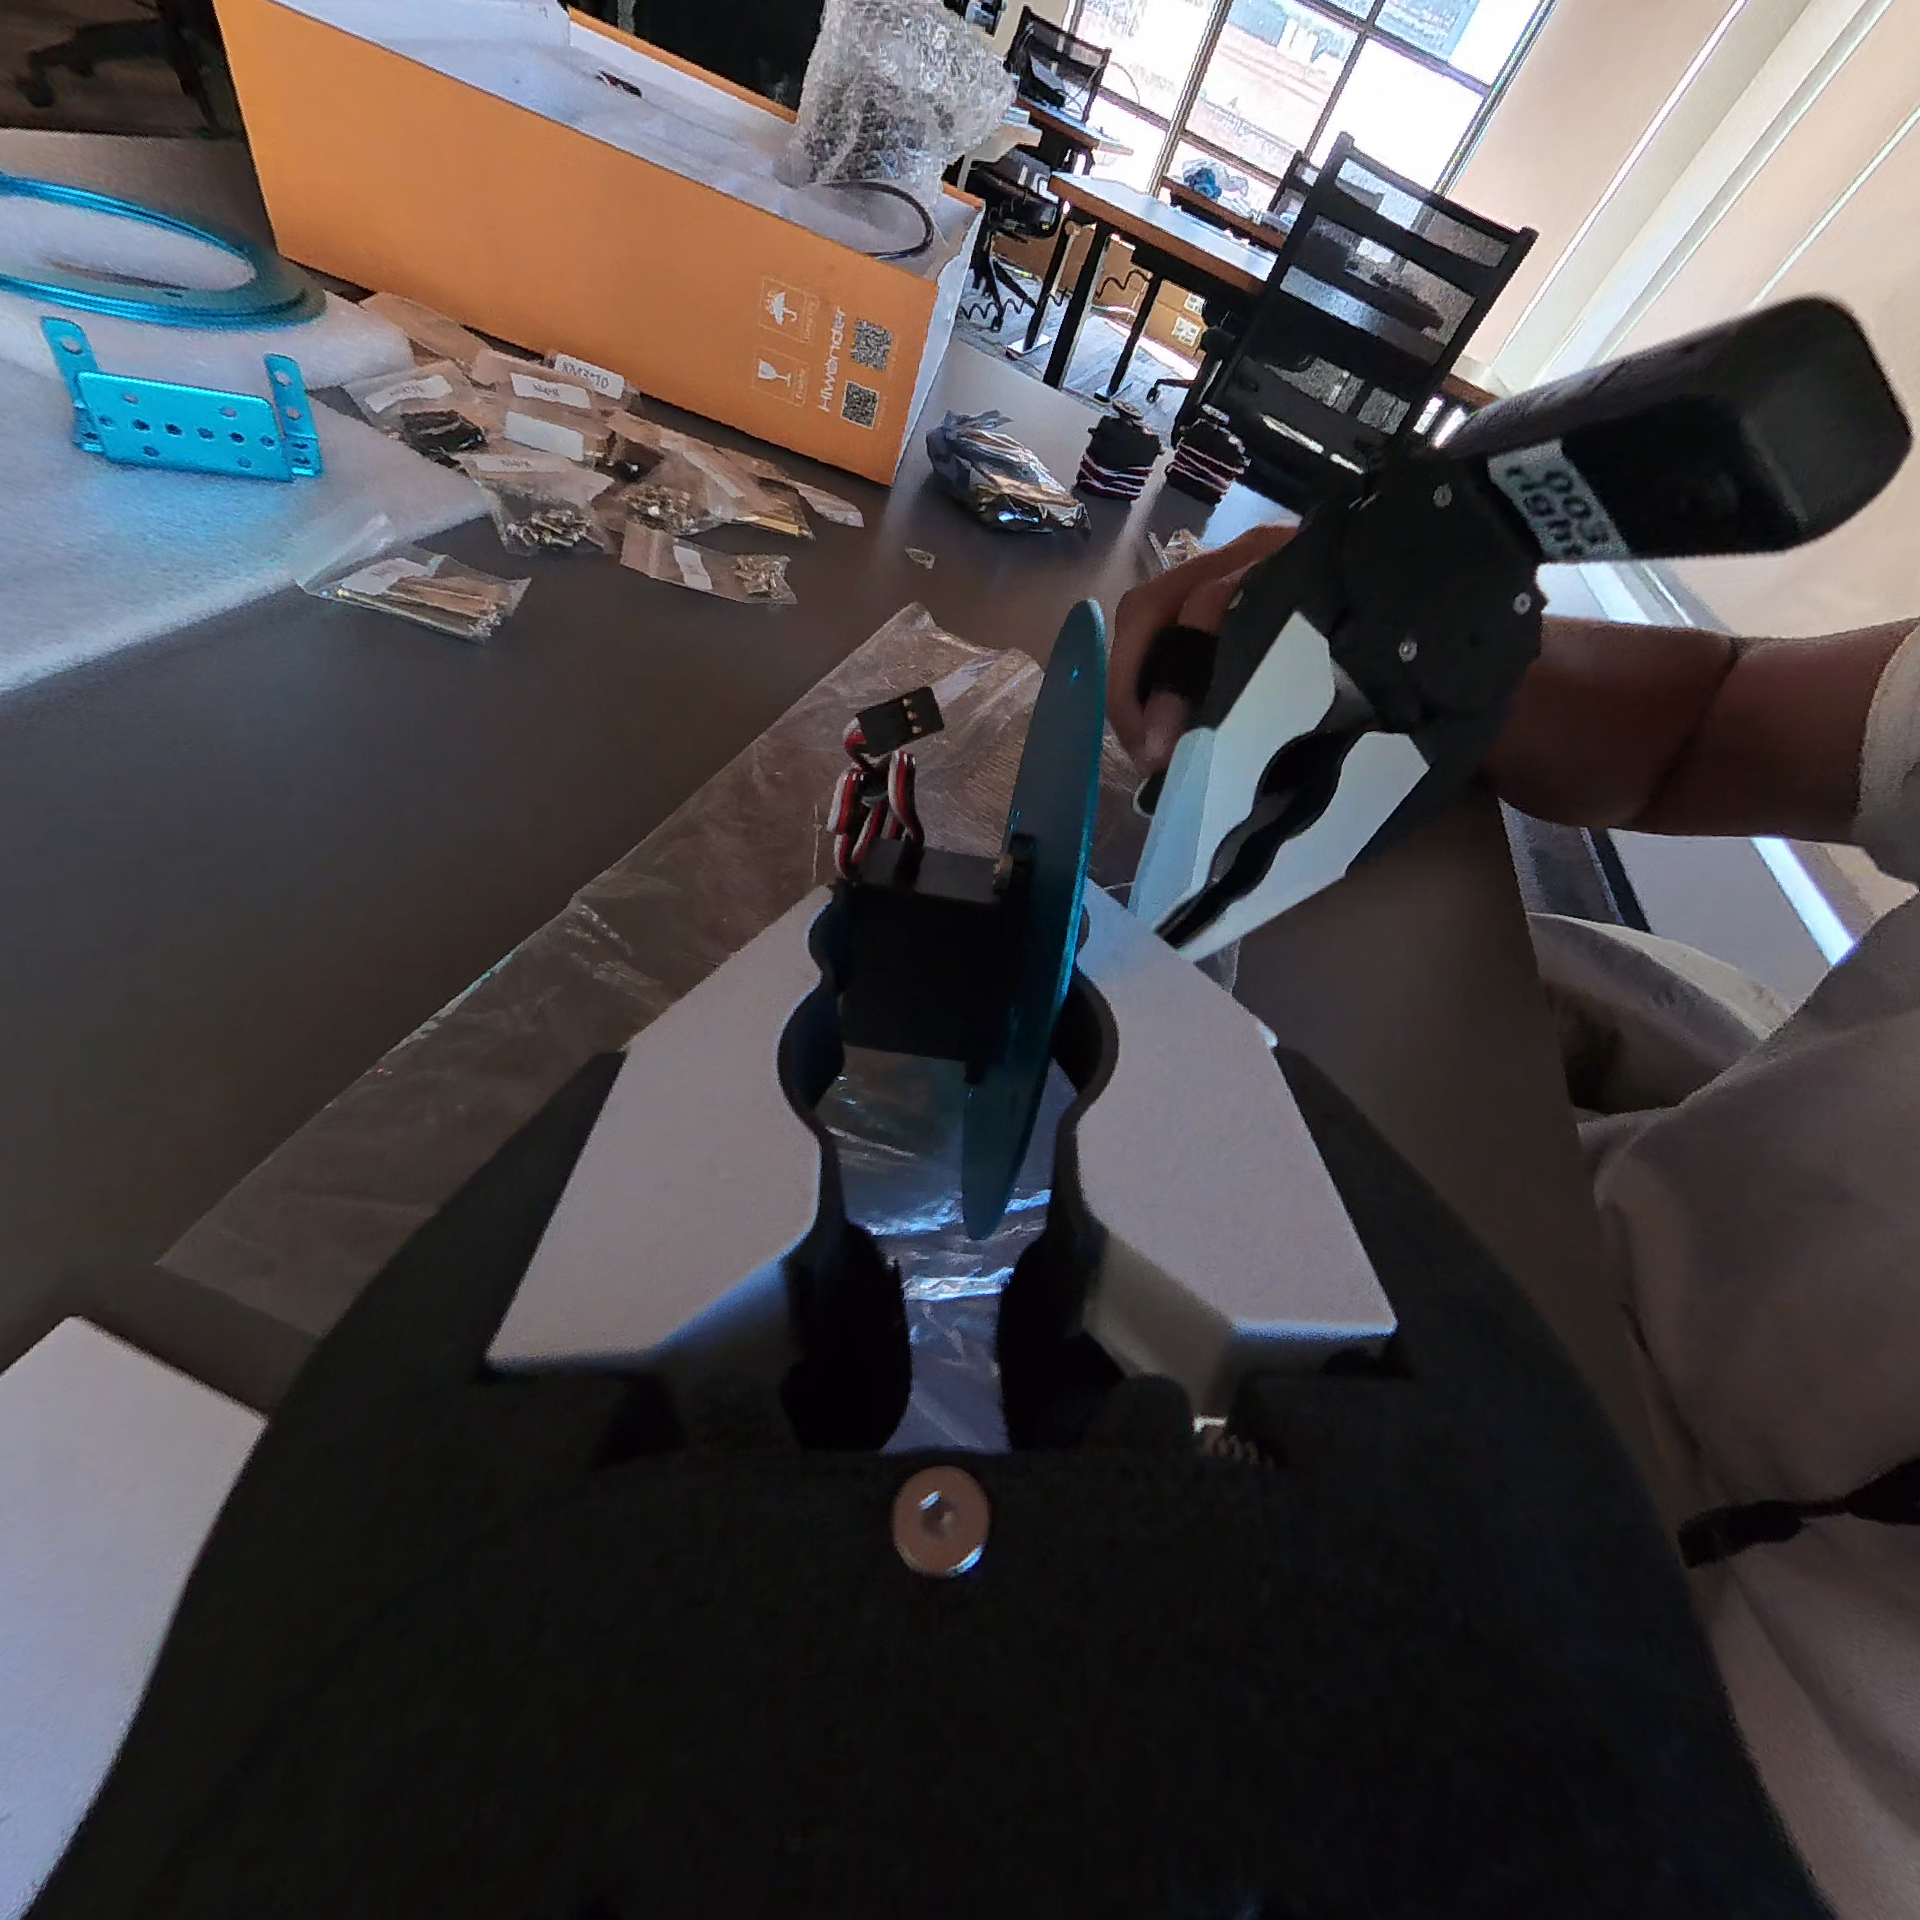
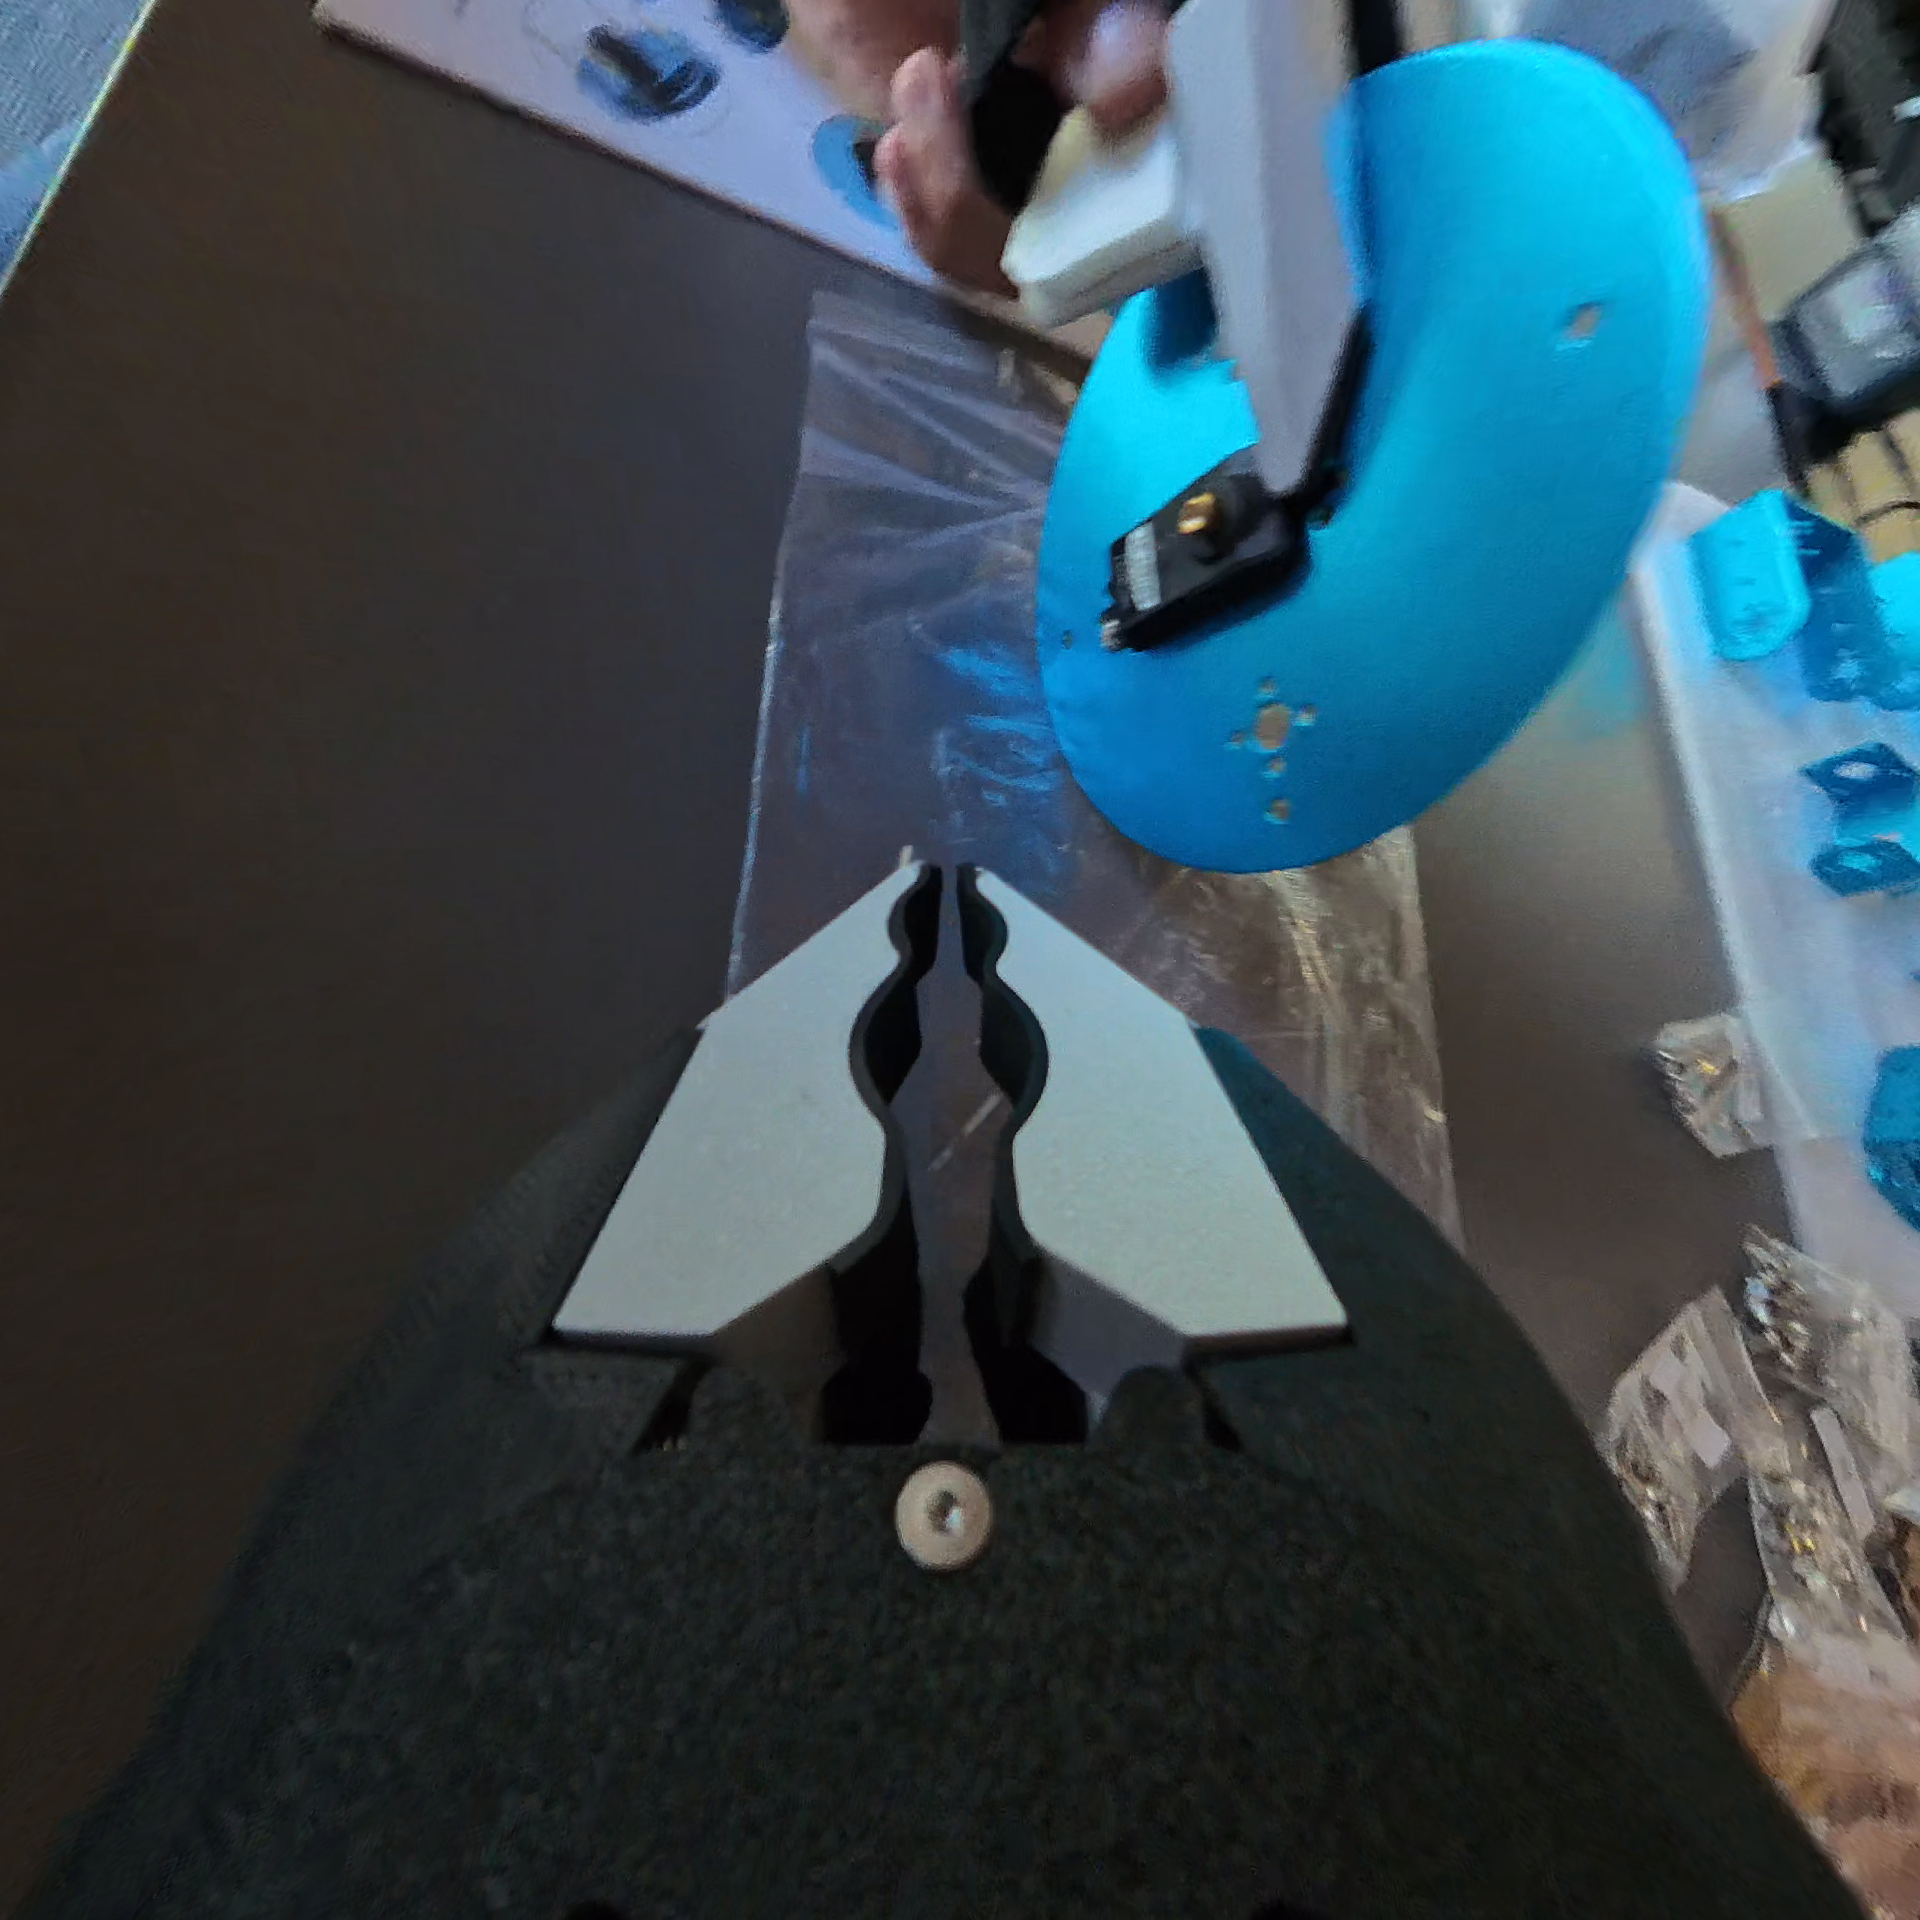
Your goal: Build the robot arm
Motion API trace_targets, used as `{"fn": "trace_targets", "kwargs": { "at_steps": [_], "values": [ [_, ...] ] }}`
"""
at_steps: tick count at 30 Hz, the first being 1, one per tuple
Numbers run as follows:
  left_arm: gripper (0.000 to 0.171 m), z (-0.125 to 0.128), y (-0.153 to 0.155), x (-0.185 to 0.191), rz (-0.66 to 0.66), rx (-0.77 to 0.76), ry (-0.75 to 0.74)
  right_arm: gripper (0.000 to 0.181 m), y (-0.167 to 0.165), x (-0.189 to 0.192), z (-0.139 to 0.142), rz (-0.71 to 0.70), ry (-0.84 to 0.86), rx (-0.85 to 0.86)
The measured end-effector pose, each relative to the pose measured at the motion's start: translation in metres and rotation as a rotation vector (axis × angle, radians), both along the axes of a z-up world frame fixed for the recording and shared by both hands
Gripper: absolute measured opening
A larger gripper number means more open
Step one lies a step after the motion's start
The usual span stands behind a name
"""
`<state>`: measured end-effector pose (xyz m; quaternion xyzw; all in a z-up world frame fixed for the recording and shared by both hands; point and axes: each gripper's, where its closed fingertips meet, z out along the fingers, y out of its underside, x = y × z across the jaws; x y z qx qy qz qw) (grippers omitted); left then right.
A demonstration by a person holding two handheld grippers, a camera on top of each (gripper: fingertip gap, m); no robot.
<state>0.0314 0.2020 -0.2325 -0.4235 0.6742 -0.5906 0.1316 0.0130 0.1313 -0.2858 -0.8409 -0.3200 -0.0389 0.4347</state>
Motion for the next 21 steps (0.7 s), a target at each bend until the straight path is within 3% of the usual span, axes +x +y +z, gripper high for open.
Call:
{"fn": "trace_targets", "kwargs": {
  "at_steps": [3, 8, 13, 17, 21],
  "values": [
    [0.037, 0.000, 0.001, 0.000, -0.004, -0.016, 0.013, 0.004, -0.005, -0.005, -0.009, 0.083, 0.013, -0.068],
    [0.037, 0.000, 0.000, -0.001, -0.012, 0.003, -0.002, 0.010, -0.008, -0.010, 0.001, 0.244, 0.090, -0.146],
    [0.037, -0.001, 0.003, 0.001, 0.007, -0.026, 0.027, 0.018, -0.005, -0.009, -0.007, 0.214, 0.219, -0.316],
    [0.037, -0.002, 0.005, 0.002, 0.007, -0.049, 0.046, 0.020, -0.002, -0.006, -0.006, 0.156, 0.190, -0.212],
    [0.037, -0.002, 0.006, 0.002, 0.005, -0.049, 0.046, 0.019, -0.004, -0.008, -0.014, 0.158, 0.212, -0.237]
  ]
}}
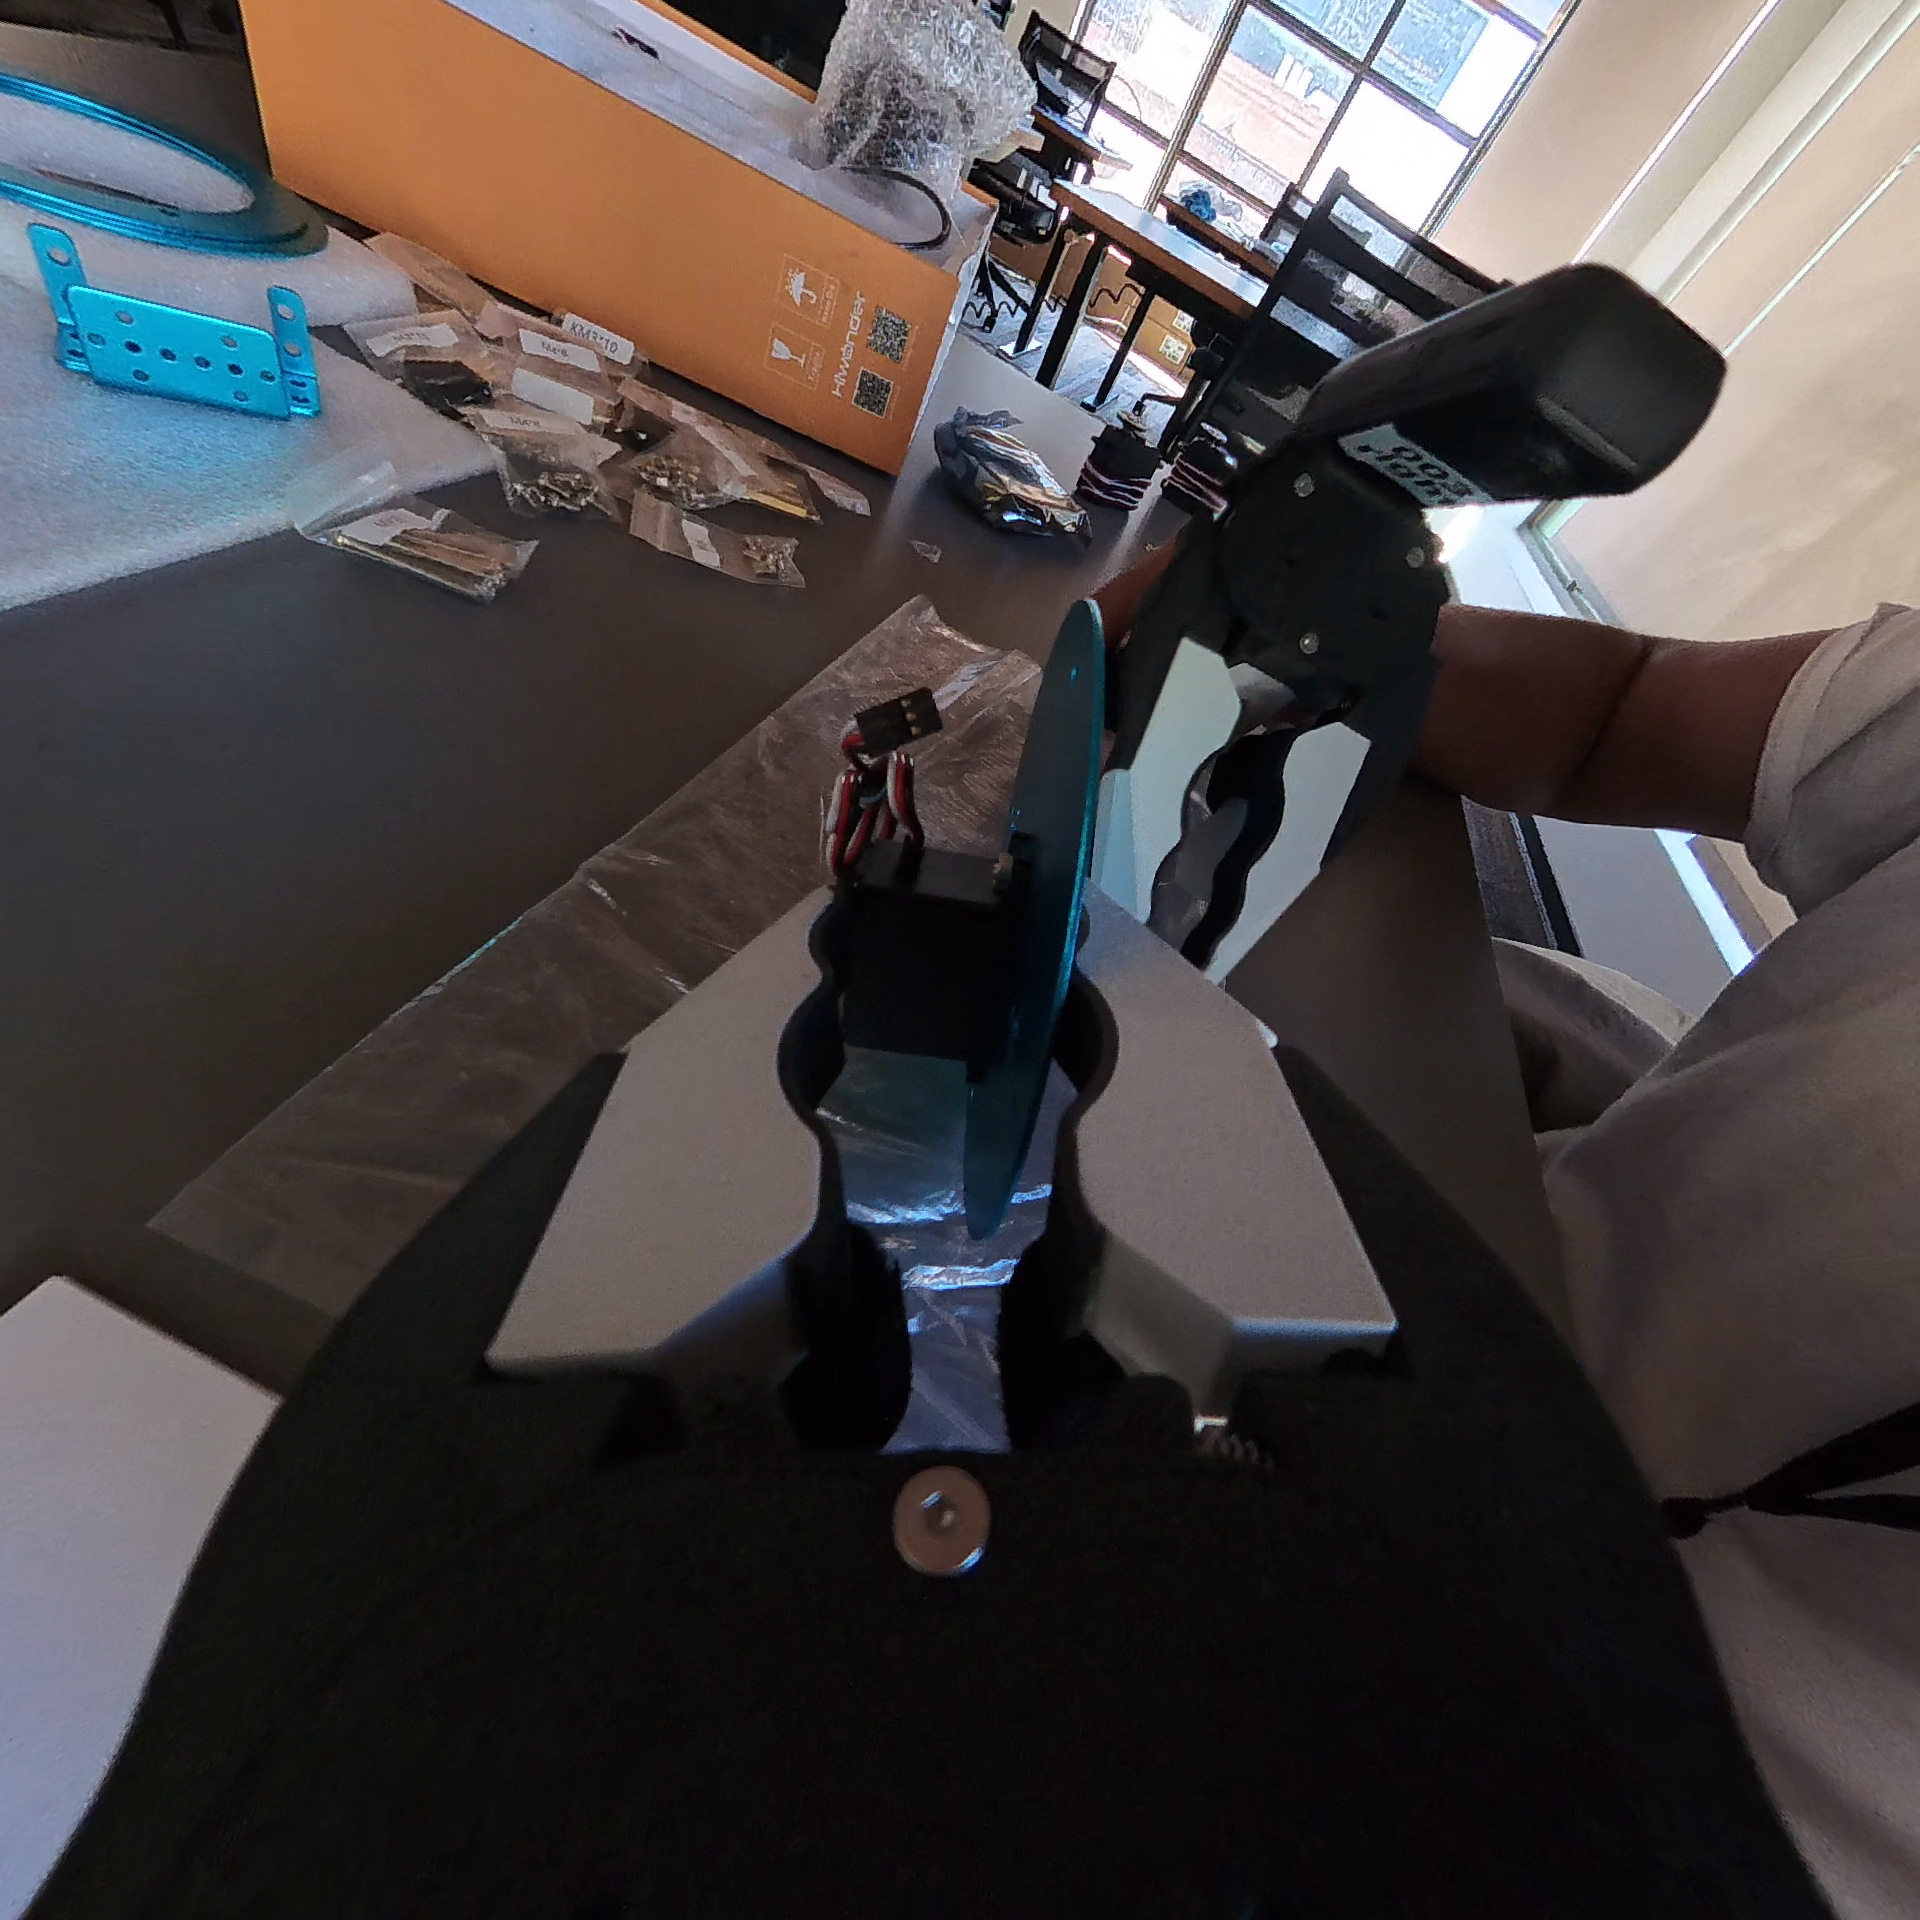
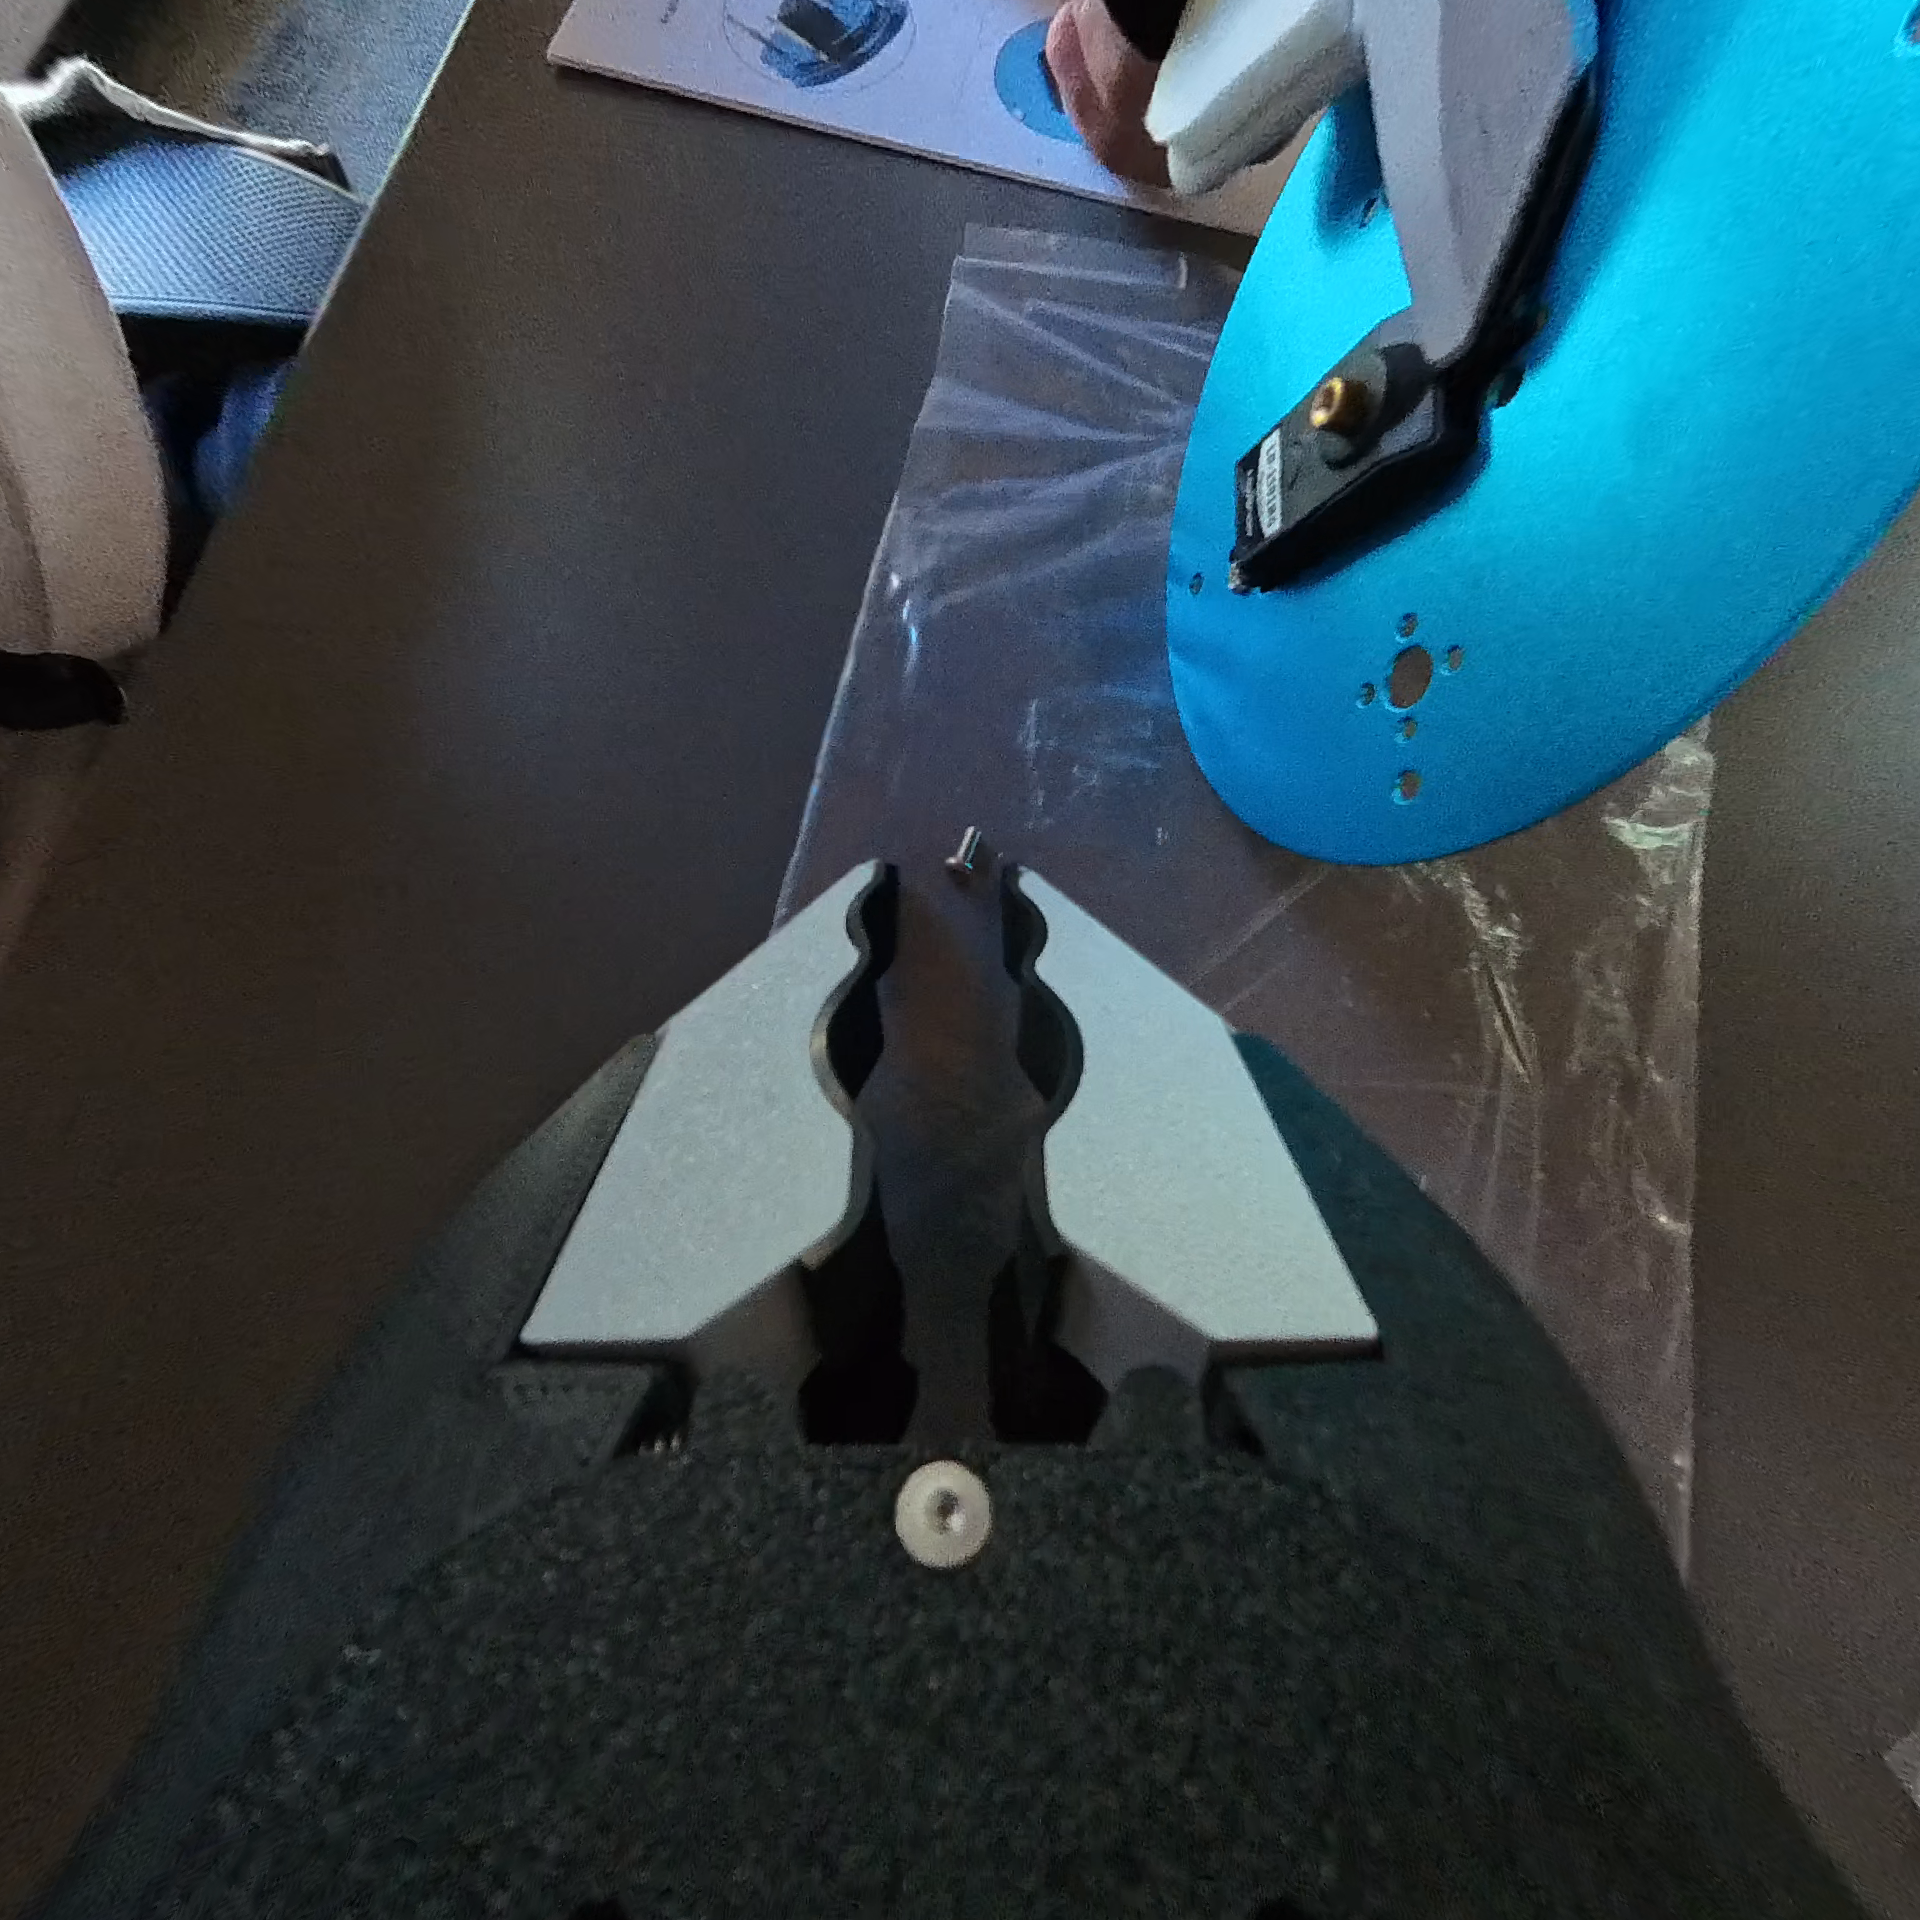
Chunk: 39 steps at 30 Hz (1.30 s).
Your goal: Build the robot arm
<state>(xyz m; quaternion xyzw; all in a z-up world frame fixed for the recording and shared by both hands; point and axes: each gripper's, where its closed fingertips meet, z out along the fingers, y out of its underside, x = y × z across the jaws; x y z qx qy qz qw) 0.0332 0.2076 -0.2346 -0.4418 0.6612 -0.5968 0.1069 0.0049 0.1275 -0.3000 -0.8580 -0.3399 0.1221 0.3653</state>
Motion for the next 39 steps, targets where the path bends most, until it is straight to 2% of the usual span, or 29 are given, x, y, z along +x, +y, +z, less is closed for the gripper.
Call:
{"fn": "trace_targets", "kwargs": {
  "at_steps": [8, 15, 20, 25, 30, 35, 39],
  "values": [
    [0.037, 0.000, -0.001, 0.000, 0.000, 0.014, -0.012, 0.005, 0.004, 0.000, 0.000, -0.008, -0.045, 0.047],
    [0.037, 0.001, -0.002, 0.000, 0.006, 0.036, -0.032, 0.004, 0.009, 0.003, 0.000, -0.079, -0.078, 0.061],
    [0.037, 0.000, 0.000, 0.001, 0.023, 0.014, -0.010, 0.004, 0.021, 0.012, 0.008, -0.261, -0.015, 0.052],
    [0.037, 0.000, 0.001, 0.003, 0.056, 0.008, 0.002, 0.003, 0.038, 0.005, 0.042, -0.439, 0.117, 0.110],
    [0.037, -0.002, 0.004, 0.004, 0.086, -0.023, 0.034, 0.003, 0.051, 0.011, 0.069, -0.596, 0.171, 0.190],
    [0.036, -0.002, 0.003, 0.004, 0.091, -0.032, 0.038, 0.003, 0.064, 0.025, 0.072, -0.679, 0.191, 0.193],
    [0.037, -0.001, 0.001, 0.003, 0.089, -0.012, 0.026, 0.003, 0.066, 0.021, 0.070, -0.669, 0.220, 0.170]
  ]
}}
